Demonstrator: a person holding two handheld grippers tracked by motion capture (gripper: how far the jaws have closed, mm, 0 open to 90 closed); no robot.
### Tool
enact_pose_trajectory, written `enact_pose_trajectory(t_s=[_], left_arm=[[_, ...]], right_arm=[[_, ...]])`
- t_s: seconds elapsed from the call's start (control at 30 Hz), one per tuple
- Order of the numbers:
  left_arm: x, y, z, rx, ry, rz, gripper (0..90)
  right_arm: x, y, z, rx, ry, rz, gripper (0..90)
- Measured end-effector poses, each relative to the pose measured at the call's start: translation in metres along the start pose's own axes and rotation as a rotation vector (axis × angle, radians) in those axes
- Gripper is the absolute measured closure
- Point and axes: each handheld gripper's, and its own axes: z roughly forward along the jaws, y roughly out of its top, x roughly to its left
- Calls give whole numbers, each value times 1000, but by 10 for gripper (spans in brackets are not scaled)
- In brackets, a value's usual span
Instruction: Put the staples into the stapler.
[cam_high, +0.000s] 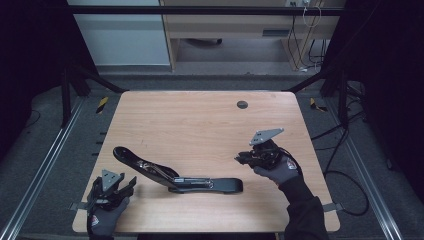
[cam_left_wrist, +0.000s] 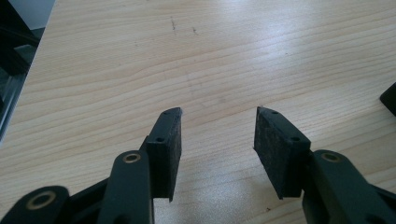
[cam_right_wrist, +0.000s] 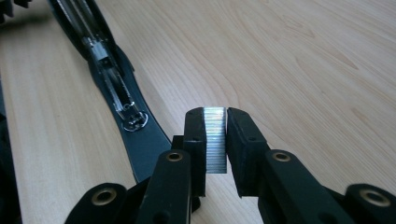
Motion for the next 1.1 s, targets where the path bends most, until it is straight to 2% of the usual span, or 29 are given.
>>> enact_pose_trajectory(t_s=[0.27,0.63,1.1], left_arm=[[0,0,0,4,-2,0,510],[1,0,1,7,4,-6,508],[1,0,0,5,0,-9,507]], right_arm=[[8,10,5,-6,45,-57,782],[17,32,15,34,126,-161,782],[25,58,26,57,181,-242,782]])
